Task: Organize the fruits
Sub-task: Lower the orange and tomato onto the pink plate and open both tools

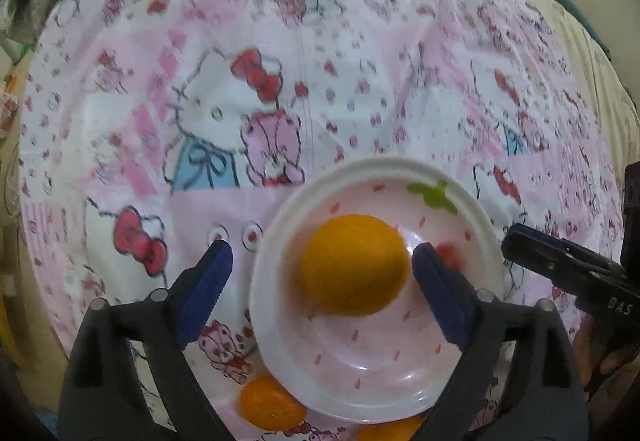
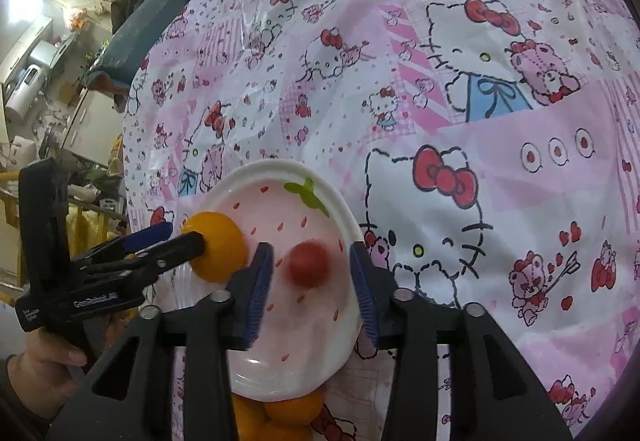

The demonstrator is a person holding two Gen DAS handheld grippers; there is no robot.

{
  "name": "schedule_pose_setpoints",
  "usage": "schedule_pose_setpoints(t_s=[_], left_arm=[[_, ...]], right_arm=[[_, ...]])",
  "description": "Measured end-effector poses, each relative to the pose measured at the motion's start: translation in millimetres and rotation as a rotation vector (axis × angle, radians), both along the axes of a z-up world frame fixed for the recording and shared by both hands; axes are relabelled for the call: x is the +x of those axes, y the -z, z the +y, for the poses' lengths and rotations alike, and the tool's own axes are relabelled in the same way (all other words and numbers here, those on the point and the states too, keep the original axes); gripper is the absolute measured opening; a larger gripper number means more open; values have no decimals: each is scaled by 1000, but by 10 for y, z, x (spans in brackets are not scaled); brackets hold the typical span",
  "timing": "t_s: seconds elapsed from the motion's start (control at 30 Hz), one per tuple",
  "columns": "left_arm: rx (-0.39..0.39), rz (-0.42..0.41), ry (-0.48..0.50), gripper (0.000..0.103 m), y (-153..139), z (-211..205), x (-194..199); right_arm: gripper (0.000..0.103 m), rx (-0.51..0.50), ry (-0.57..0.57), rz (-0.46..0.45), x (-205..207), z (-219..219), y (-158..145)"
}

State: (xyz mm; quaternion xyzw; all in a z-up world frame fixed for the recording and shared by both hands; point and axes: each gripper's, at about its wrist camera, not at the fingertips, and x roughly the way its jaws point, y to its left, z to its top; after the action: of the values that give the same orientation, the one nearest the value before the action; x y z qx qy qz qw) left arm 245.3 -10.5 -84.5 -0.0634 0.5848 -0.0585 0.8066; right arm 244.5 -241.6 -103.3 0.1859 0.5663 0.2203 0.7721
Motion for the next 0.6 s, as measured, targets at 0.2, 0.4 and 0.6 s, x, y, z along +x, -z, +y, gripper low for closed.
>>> schedule_pose_setpoints(t_s=[0.2,0.4,0.6], left_arm=[[9,-29,-50,89,-86,125,32],[36,-60,-46,89,-173,131,-83],[50,-96,-69,89,-303,185,-233]], right_arm=[[59,-9,29,-25,18,-88,-82],[59,-9,36,-45,8,-130,-166],[67,-15,37,-85,-97,-143,-317]])
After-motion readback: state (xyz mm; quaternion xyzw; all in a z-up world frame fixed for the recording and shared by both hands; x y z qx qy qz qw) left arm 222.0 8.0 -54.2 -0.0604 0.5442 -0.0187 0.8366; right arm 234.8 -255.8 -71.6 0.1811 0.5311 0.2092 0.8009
